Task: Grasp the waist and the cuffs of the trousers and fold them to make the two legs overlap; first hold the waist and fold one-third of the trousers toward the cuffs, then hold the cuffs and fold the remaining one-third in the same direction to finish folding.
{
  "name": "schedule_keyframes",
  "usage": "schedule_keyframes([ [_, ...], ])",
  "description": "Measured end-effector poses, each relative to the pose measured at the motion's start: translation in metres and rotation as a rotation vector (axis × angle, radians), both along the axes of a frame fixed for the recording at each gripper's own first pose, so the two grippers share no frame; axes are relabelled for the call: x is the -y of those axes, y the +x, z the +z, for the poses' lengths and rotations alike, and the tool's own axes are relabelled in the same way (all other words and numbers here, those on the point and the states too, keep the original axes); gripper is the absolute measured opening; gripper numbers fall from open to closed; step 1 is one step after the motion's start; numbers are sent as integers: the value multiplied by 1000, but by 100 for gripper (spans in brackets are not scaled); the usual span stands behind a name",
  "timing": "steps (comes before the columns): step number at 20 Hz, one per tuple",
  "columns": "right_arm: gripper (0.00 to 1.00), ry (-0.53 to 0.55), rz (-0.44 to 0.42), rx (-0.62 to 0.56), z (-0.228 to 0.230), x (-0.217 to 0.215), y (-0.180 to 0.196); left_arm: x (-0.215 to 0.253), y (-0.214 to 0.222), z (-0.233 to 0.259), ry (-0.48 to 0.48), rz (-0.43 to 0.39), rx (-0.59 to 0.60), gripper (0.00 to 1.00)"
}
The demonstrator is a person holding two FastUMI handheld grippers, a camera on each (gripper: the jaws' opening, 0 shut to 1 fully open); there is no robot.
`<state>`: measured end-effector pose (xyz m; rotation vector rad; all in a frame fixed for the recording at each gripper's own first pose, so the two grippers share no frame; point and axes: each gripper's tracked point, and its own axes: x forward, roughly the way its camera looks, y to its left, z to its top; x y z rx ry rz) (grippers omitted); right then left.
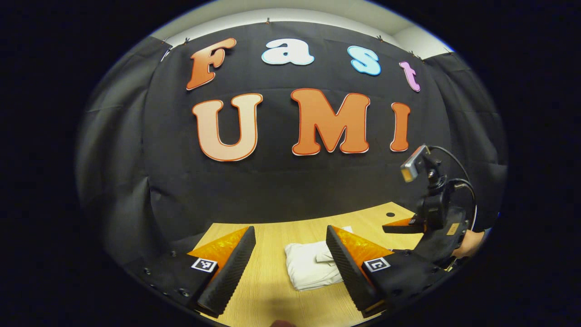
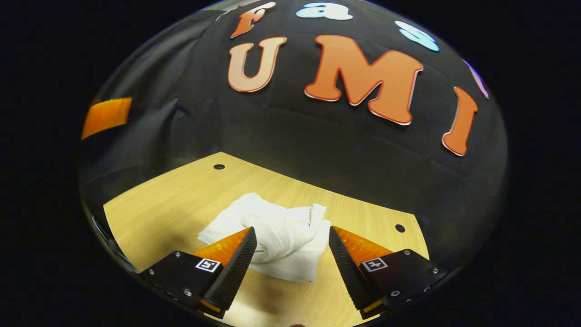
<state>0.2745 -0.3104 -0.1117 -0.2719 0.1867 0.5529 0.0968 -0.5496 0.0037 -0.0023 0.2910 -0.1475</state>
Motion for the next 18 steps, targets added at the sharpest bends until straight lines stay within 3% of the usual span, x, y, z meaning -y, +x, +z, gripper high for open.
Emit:
schedule_keyframes([
  [6,96,-126,100,-19,-56,-52,23,-1,-3,-13,0,70,-44,100],
  [10,85,-175,79,-42,-85,-63,45,-4,-8,-11,-5,104,-44,100],
  [12,65,-146,49,-63,-90,-59,54,-5,-7,-17,1,114,-43,100],
  [15,28,23,-40,-114,-74,-39,60,-5,-6,-18,-3,116,-57,100],
  [17,17,160,-117,-175,-66,-15,66,-4,-4,-14,1,102,-62,100],
  [18,17,209,-148,-209,-65,-1,69,-3,-3,-13,2,91,-63,100],
])
